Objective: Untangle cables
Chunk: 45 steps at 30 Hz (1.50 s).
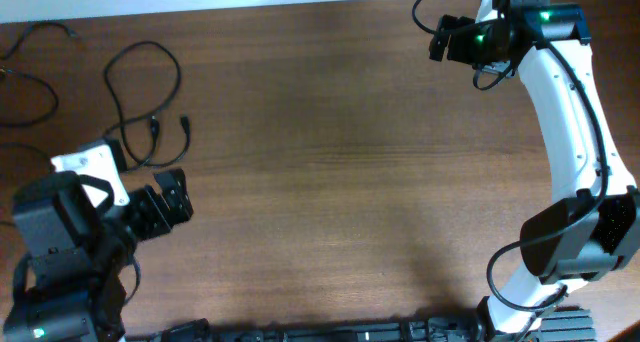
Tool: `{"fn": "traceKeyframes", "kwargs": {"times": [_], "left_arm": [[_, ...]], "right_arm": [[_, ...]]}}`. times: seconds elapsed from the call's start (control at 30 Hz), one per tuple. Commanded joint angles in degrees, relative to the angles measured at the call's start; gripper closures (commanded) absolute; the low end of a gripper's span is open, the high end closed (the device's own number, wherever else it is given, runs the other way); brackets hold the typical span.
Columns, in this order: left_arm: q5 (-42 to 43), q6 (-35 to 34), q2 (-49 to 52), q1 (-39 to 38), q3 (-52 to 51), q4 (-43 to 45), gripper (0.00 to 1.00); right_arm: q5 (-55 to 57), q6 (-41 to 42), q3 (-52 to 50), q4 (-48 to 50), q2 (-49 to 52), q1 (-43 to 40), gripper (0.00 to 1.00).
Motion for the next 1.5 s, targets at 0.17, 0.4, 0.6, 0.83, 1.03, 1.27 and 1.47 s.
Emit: {"fn": "traceKeyframes", "kwargs": {"times": [0.17,0.4,0.6,0.83,1.03,1.27,1.47], "left_arm": [[-0.4,0.9,-14.8,-7.3,-0.3,-12.2,0.01],[-4.7,1.0,-38.6,-12.2,-1.1,-15.3,0.01],[-5.5,1.6,-48.9,-12.6,-9.6,-12.8,0.01],[-5.5,11.6,-48.9,-12.7,-29.4,15.6,0.01],[-2.4,11.6,-49.0,-12.7,-44.1,28.8,0.01],[-2.4,11.6,-49.0,-12.7,-64.8,56.7,0.01],[-4.7,11.6,-49.0,-14.1,-71.2,61.1,0.01]], "right_arm": [[0.1,0.3,0.1,0.0,-1.3,0.0,0.02],[0.1,0.3,0.1,0.0,-1.3,0.0,0.02],[0.1,0.3,0.1,0.0,-1.3,0.0,0.02],[0.1,0.3,0.1,0.1,-1.3,0.0,0.02],[0.1,0.3,0.1,0.0,-1.3,0.0,0.02],[0.0,0.3,0.1,0.1,-1.3,0.0,0.02],[0.1,0.3,0.1,0.1,-1.3,0.0,0.02]]}}
